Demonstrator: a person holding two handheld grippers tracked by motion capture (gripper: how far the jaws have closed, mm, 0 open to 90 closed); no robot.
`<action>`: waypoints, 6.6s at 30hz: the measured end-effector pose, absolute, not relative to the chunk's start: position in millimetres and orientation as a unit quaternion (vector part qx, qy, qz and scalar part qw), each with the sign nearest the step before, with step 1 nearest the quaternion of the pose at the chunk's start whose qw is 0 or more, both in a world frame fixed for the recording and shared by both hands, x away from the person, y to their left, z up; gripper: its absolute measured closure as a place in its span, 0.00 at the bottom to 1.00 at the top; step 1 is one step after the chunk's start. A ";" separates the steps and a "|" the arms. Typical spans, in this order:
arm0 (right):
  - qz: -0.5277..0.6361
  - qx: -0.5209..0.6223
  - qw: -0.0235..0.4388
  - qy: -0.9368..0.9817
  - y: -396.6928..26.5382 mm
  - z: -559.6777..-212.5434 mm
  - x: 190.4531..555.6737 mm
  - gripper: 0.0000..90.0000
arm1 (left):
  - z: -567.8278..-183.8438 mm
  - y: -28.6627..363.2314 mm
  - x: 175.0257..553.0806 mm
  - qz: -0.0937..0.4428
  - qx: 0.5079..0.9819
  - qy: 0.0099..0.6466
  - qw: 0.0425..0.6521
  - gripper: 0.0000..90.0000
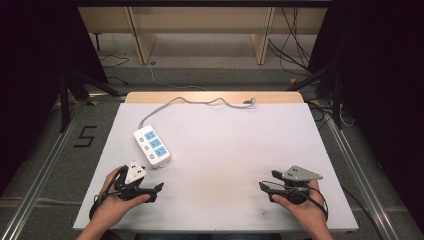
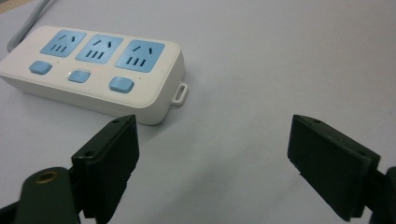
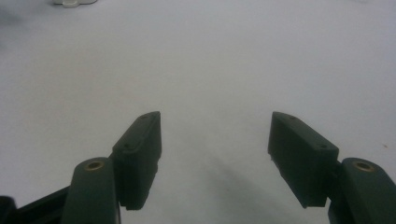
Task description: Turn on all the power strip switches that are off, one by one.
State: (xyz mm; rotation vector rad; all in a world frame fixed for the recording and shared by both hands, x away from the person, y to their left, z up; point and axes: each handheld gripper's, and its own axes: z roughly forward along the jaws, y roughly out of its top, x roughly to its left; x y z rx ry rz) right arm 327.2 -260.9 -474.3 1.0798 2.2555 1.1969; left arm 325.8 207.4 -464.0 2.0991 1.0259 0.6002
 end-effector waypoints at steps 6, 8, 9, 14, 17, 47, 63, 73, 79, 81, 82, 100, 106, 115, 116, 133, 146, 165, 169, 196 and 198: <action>0.426 0.384 0.182 0.798 -261.2 -473.9 327.0 0.40 | -462.3 209.5 327.1 0.233 0.808 0.408 0.356 0.27; 0.427 0.386 0.182 0.797 -261.5 -473.6 326.9 0.40 | -461.2 210.8 327.9 0.238 0.806 0.415 0.349 0.35; 0.427 0.386 0.183 0.797 -261.6 -473.6 327.0 0.40 | -459.9 211.8 328.2 0.239 0.806 0.419 0.345 0.43; 0.428 0.386 0.184 0.796 -261.9 -473.2 327.0 0.40 | -450.6 218.5 331.1 0.195 0.787 0.454 0.369 0.92; 0.428 0.386 0.183 0.796 -261.6 -473.6 327.4 0.40 | -448.7 220.6 333.4 0.211 0.796 0.455 0.338 0.99; 0.426 0.384 0.184 0.798 -261.4 -473.4 327.6 0.40 | -425.6 233.7 378.9 0.229 0.796 0.472 0.301 1.00; 0.425 0.383 0.184 0.799 -260.9 -473.8 327.9 0.39 | -420.6 240.2 392.2 0.228 0.793 0.482 0.293 1.00; 0.422 0.384 0.183 0.801 -260.8 -473.9 327.7 0.39 | -417.3 238.0 401.5 0.230 0.795 0.482 0.288 1.00; 0.422 0.384 0.183 0.801 -260.5 -474.3 328.1 0.39 | -416.4 236.3 405.1 0.228 0.798 0.480 0.285 1.00; 0.422 0.384 0.182 0.801 -260.4 -474.1 328.0 0.39 | -416.3 235.7 407.7 0.229 0.798 0.480 0.284 1.00; 0.422 0.384 0.183 0.801 -260.5 -474.1 328.1 0.39 | -416.3 235.7 407.7 0.229 0.798 0.480 0.284 1.00; 0.421 0.384 0.183 0.801 -260.6 -474.4 328.4 0.39 | -410.4 237.0 427.3 0.230 0.796 0.488 0.273 1.00; 0.420 0.384 0.183 0.802 -260.7 -474.5 328.3 0.39 | -409.1 237.0 433.8 0.229 0.796 0.491 0.270 1.00; 0.419 0.385 0.183 0.802 -260.9 -474.6 328.5 0.39 | -407.6 241.2 444.2 0.229 0.793 0.498 0.264 1.00; 0.419 0.385 0.183 0.802 -260.9 -474.6 328.5 0.39 | -407.8 242.0 445.3 0.229 0.794 0.498 0.263 1.00; 0.419 0.385 0.183 0.802 -261.0 -474.8 328.6 0.39 | -411.6 247.3 462.4 0.231 0.791 0.510 0.246 1.00; 0.419 0.385 0.183 0.802 -260.7 -474.9 328.7 0.39 | -415.6 245.2 475.8 0.229 0.798 0.510 0.226 1.00; 0.418 0.386 0.181 0.802 -260.4 -475.7 329.2 0.39 | -424.3 242.1 492.6 0.216 0.806 0.512 0.202 1.00; 0.419 0.385 0.181 0.802 -260.7 -475.3 328.9 0.39 | -426.5 243.2 495.2 0.212 0.807 0.516 0.196 1.00; 0.418 0.386 0.180 0.802 -260.2 -475.7 329.1 0.39 | -429.2 238.8 511.4 0.194 0.816 0.519 0.167 1.00; 0.417 0.386 0.180 0.803 -260.2 -475.7 329.2 0.39 | -430.4 238.4 512.3 0.192 0.815 0.521 0.166 1.00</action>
